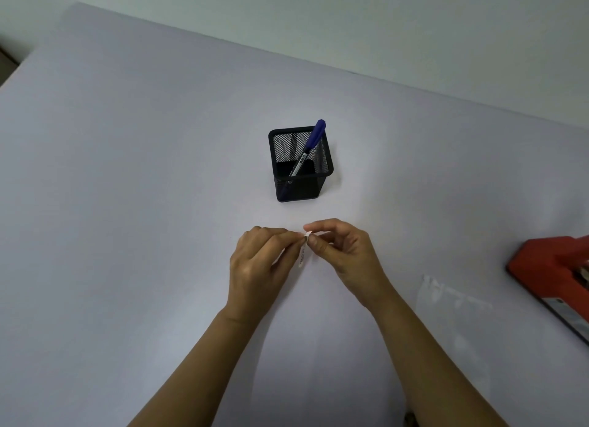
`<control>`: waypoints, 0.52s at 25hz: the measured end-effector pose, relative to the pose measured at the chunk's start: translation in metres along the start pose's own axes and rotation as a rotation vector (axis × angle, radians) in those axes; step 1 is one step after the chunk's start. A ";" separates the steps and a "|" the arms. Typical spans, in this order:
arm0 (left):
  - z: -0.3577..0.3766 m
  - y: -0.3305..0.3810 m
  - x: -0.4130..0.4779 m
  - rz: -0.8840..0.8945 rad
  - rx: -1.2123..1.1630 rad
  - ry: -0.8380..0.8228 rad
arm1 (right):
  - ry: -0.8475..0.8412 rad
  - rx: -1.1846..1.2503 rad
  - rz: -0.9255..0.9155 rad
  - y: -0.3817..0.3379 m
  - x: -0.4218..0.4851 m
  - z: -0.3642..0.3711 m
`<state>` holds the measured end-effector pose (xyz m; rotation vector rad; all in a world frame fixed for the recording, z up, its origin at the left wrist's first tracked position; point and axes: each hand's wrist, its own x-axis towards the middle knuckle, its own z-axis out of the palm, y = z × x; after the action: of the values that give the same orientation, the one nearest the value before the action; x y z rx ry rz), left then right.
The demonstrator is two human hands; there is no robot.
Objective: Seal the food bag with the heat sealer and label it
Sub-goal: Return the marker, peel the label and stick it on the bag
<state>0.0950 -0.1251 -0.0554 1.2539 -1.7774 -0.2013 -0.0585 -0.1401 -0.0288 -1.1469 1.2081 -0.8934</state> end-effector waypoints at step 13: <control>-0.045 -0.018 0.006 -0.833 -0.158 -0.079 | 0.386 -0.451 0.058 0.019 0.014 0.023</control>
<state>0.1404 -0.1226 -0.0367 1.8165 -1.1731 -0.8498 -0.0351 -0.1452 -0.0513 -1.3192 1.8173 -0.8437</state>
